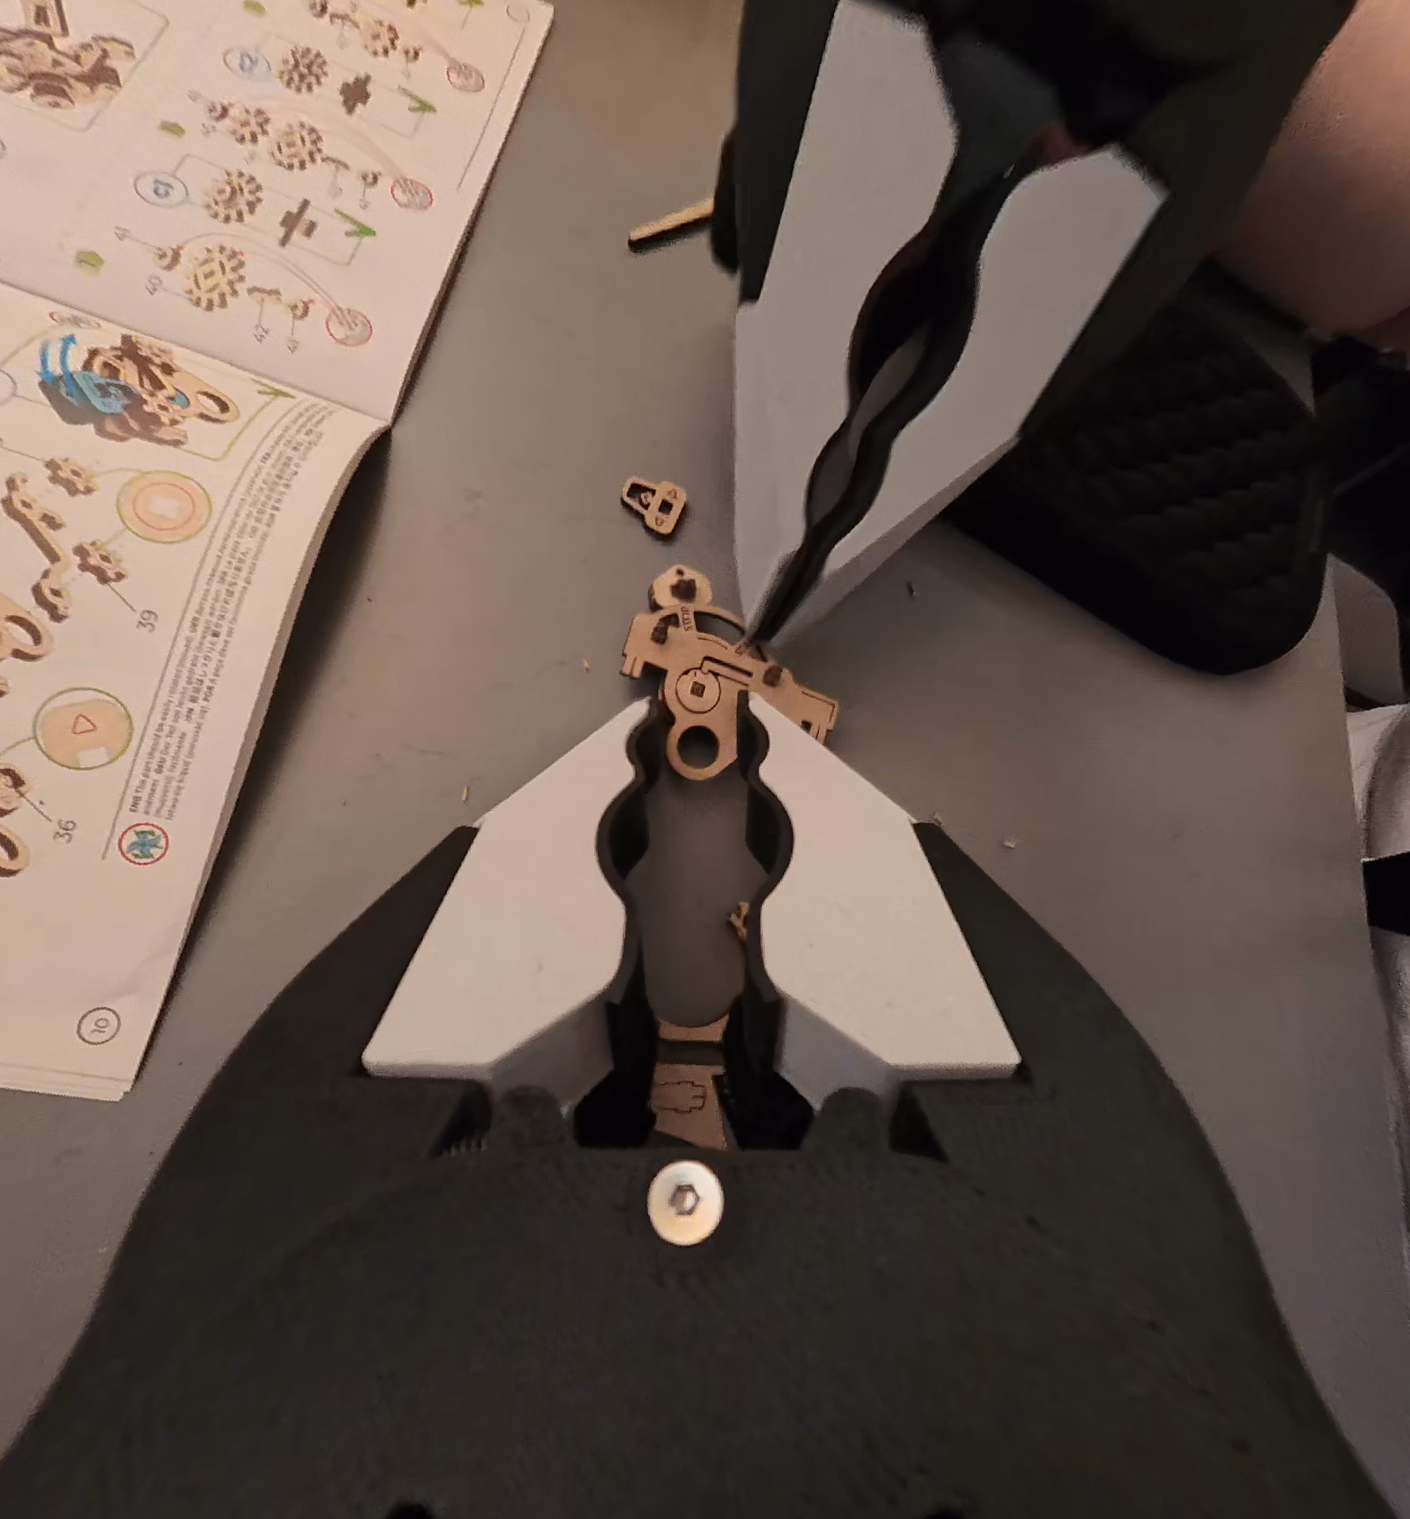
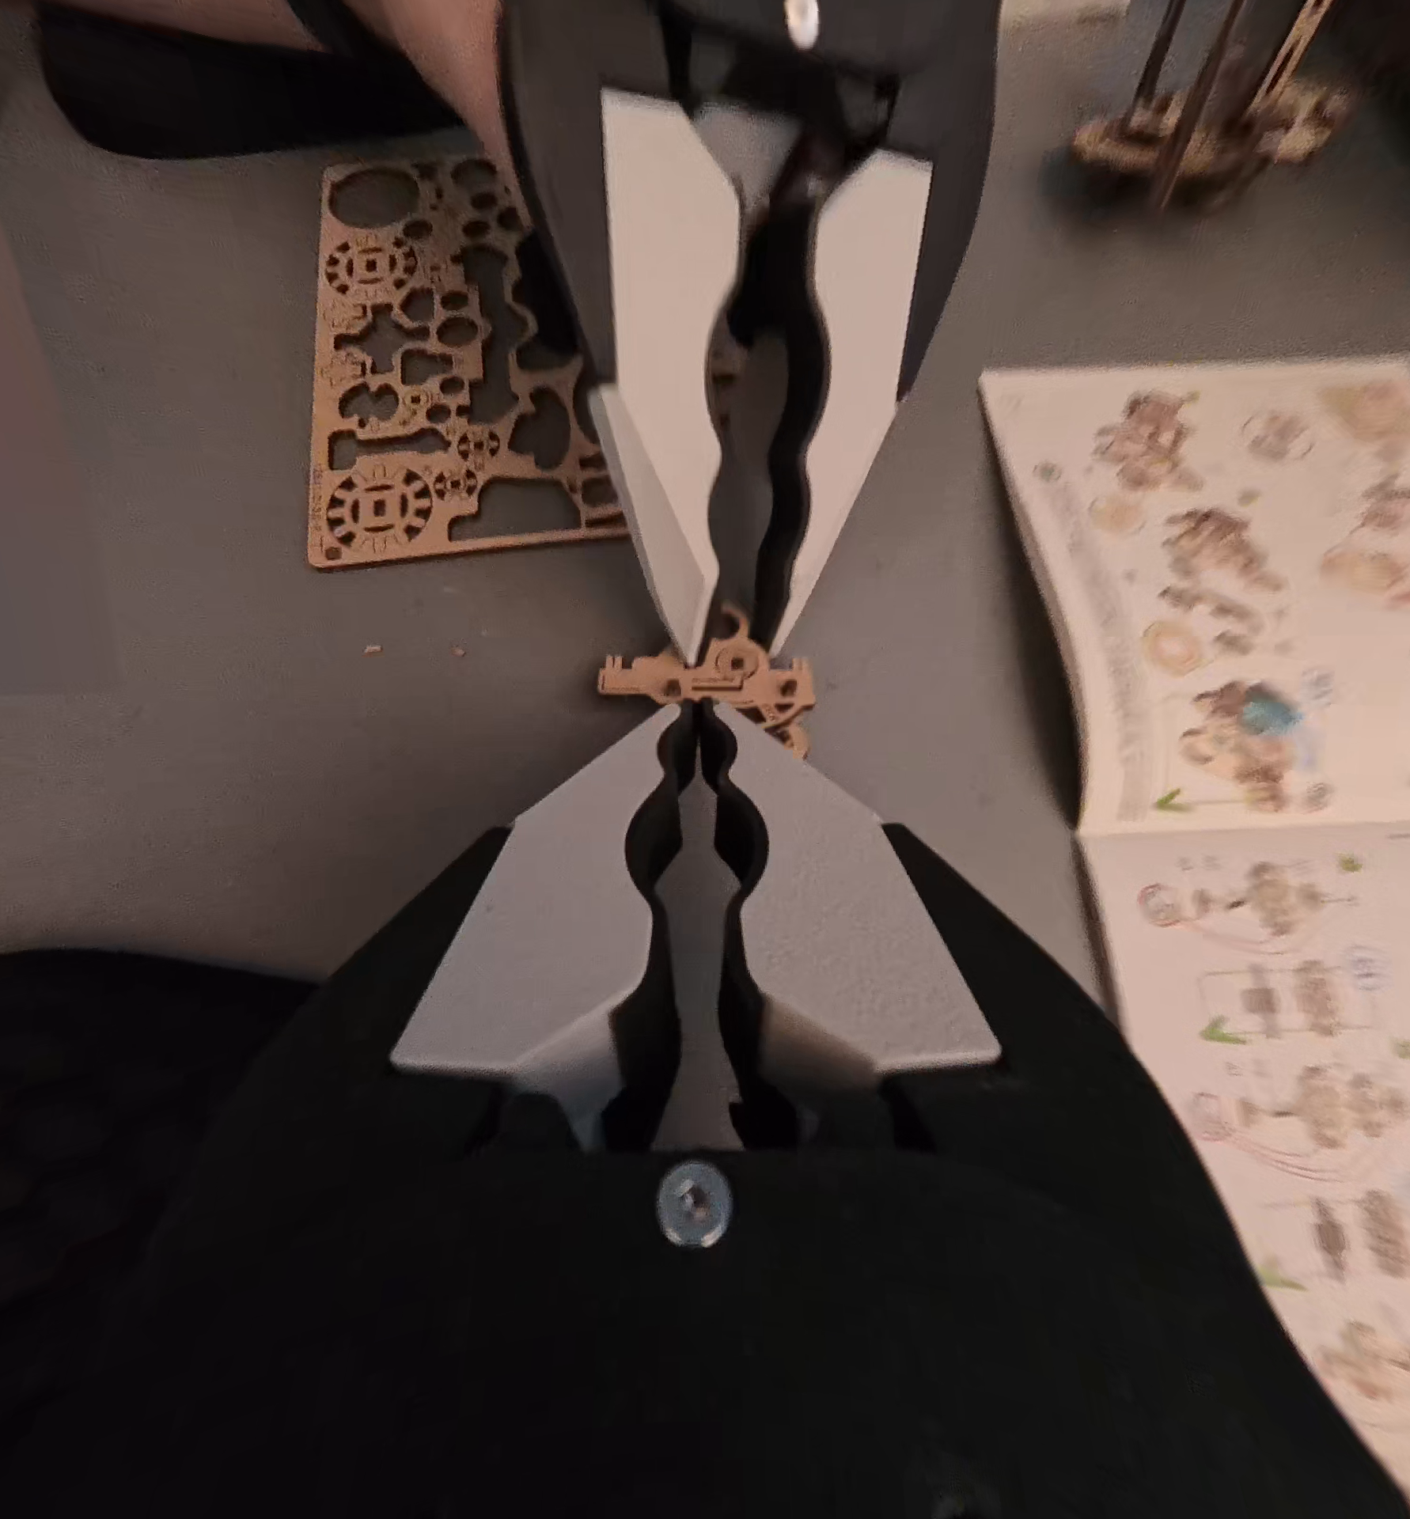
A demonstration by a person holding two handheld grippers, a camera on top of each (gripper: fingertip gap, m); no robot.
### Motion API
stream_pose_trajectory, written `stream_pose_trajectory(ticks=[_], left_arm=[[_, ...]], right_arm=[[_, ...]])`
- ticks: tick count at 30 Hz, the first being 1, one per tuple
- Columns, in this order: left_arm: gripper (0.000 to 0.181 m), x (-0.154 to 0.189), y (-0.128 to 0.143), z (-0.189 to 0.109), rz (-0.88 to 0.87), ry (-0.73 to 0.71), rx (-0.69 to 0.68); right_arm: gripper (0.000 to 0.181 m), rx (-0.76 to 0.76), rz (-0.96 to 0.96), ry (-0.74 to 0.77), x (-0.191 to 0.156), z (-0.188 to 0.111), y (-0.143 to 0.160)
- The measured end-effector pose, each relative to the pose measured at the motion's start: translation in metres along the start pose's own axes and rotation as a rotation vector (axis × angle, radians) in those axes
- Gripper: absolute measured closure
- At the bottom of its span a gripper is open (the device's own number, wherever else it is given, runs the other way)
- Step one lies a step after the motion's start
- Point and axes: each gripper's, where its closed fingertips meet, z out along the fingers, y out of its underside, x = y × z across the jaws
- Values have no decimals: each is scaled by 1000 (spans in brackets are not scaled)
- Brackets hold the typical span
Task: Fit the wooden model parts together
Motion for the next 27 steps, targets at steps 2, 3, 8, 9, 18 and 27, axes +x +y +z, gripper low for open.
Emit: stream_pose_trajectory(ticks=[2, 3, 8, 9, 18, 27], left_arm=[[165, -1, 0, 0, 6, -7, 2], [165, 0, 0, 0, 3, -6, 3], [165, -1, 0, 0, 13, -16, 2], [164, -1, -2, -1, 5, -12, 11], [172, 0, 0, 1, 22, -16, 3], [170, 6, 1, 1, 9, 3, 0]], right_arm=[[181, 37, -27, 14, -1, -2, -8], [179, -15, -1, -2, 1, 5, 5], [181, 24, 3, -8, -1, 1, -1], [181, 27, 30, -22, 0, 3, 3], [181, 38, 4, 3, 2, -4, -7], [181, 56, 41, 29, 11, -15, -2]])
